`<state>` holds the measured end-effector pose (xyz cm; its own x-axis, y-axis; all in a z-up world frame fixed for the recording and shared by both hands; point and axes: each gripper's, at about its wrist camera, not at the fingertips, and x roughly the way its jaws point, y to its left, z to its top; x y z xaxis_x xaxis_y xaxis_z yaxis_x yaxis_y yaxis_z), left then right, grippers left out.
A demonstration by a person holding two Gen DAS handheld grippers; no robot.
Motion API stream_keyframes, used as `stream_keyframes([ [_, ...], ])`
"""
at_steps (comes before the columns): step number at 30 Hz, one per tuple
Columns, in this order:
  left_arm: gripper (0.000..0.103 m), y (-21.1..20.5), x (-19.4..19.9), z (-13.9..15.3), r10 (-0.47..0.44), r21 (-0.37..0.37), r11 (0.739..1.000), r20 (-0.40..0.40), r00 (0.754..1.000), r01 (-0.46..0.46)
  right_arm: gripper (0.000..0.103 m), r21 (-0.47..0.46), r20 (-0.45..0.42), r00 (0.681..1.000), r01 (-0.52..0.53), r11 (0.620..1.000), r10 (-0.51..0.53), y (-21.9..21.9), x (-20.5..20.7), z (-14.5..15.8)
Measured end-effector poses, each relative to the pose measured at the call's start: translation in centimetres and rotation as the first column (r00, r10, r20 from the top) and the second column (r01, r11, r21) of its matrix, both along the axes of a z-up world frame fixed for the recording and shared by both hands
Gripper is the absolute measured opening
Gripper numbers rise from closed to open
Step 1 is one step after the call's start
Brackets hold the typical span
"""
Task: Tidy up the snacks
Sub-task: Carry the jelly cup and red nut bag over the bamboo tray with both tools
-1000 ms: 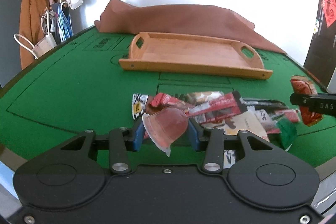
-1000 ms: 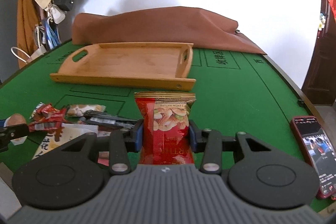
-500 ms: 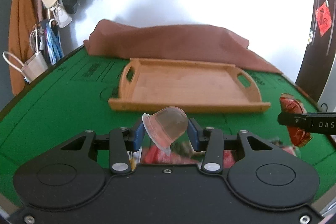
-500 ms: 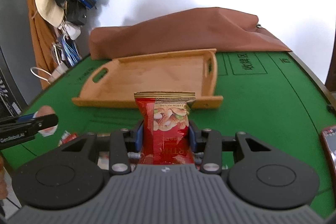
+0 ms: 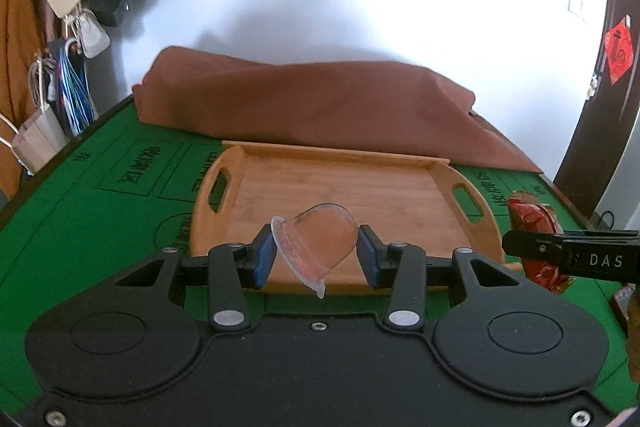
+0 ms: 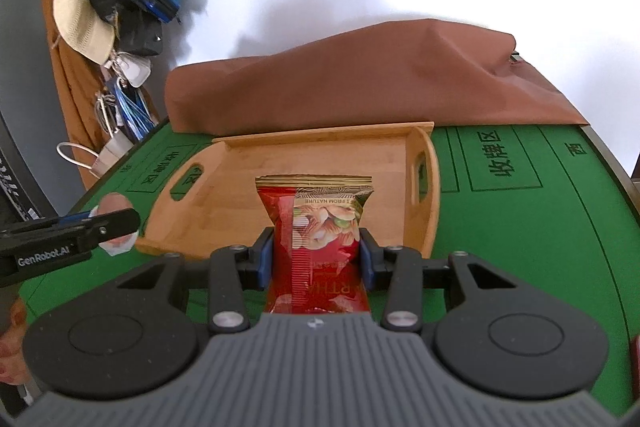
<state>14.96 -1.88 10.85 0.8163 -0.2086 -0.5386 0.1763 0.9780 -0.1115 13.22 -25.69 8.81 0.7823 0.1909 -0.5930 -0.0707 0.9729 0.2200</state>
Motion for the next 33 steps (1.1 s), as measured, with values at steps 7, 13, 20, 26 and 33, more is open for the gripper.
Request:
stream_keyframes([
  [7, 0.041, -1.3, 6.0, -2.2, 0.002, -0.012, 1.000, -0.106, 0.994, -0.004, 0.045, -0.041, -0.073, 0.997, 0.021, 0.999, -0.024, 0.4, 5.7, -1.0],
  [13, 0.041, -2.8, 10.2, -4.7, 0.007, 0.017, 1.000, -0.192, 0.981, -0.003, 0.045, -0.058, -0.175, 0.984, 0.030, 0.998, -0.039, 0.8, 9.4, -3.9],
  [20, 0.042, -3.9, 13.2, -7.0, 0.020, 0.041, 0.999, -0.247, 0.969, -0.010, 0.045, -0.067, -0.216, 0.975, 0.038, 0.997, -0.052, 0.7, 12.0, -6.0],
  [26, 0.042, -4.4, 14.2, -7.7, 0.022, 0.044, 0.999, -0.254, 0.967, -0.011, 0.045, -0.050, -0.240, 0.968, 0.061, 0.997, -0.071, 0.3, 13.6, -6.8],
  [33, 0.041, -4.8, 14.5, -7.7, 0.010, 0.063, 0.998, -0.238, 0.971, 0.005, 0.045, -0.090, -0.226, 0.971, 0.056, 0.994, -0.075, 0.8, 14.2, -7.4],
])
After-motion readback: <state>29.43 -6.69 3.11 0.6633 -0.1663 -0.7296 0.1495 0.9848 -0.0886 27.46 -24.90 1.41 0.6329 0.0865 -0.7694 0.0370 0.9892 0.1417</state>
